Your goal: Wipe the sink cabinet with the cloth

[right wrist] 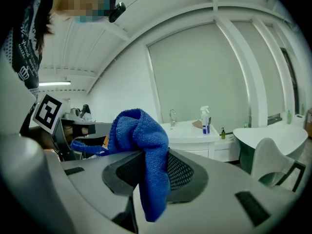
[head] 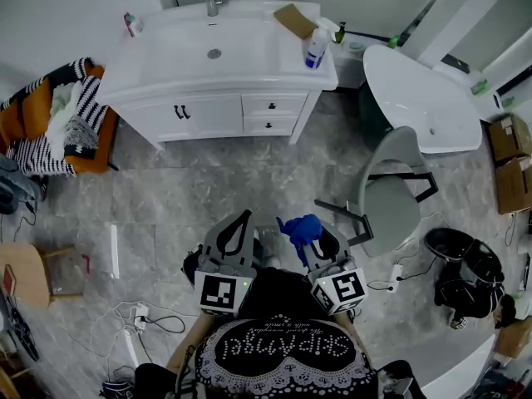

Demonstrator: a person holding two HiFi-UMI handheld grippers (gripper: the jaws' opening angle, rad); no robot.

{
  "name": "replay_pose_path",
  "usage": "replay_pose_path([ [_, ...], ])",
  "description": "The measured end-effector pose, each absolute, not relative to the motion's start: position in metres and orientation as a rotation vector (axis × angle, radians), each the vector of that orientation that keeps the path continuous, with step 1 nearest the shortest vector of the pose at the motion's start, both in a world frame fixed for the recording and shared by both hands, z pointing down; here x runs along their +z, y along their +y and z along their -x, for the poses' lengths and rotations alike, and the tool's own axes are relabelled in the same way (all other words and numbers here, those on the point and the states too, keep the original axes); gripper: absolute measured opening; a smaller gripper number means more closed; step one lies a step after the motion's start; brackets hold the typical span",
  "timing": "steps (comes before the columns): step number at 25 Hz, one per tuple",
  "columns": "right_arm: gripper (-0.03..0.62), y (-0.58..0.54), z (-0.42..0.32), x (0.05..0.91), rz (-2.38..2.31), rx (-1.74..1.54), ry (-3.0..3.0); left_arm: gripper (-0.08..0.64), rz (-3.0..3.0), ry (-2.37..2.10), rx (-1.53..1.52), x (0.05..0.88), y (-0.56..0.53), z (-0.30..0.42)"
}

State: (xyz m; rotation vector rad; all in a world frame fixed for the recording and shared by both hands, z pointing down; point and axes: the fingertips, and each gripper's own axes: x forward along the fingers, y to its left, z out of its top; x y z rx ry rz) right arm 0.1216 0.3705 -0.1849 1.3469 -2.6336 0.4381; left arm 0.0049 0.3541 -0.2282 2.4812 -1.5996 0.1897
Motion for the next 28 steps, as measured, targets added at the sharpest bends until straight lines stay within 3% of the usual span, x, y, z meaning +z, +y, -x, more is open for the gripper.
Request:
replay_pose_path([
  [11, 0.115, 0.336, -0.072, -0.179, -1.392, 0.440, -2.595, 0.003, -2.460, -1.589, 0.179, -0.223, 0.318, 0.050],
  [28, 0.115, 0.301, -0.070, -0.180, -1.463, 0.496, -2.539, 0.003, -2.388, -1.590, 0.204, -0.210, 0.297, 0.082],
])
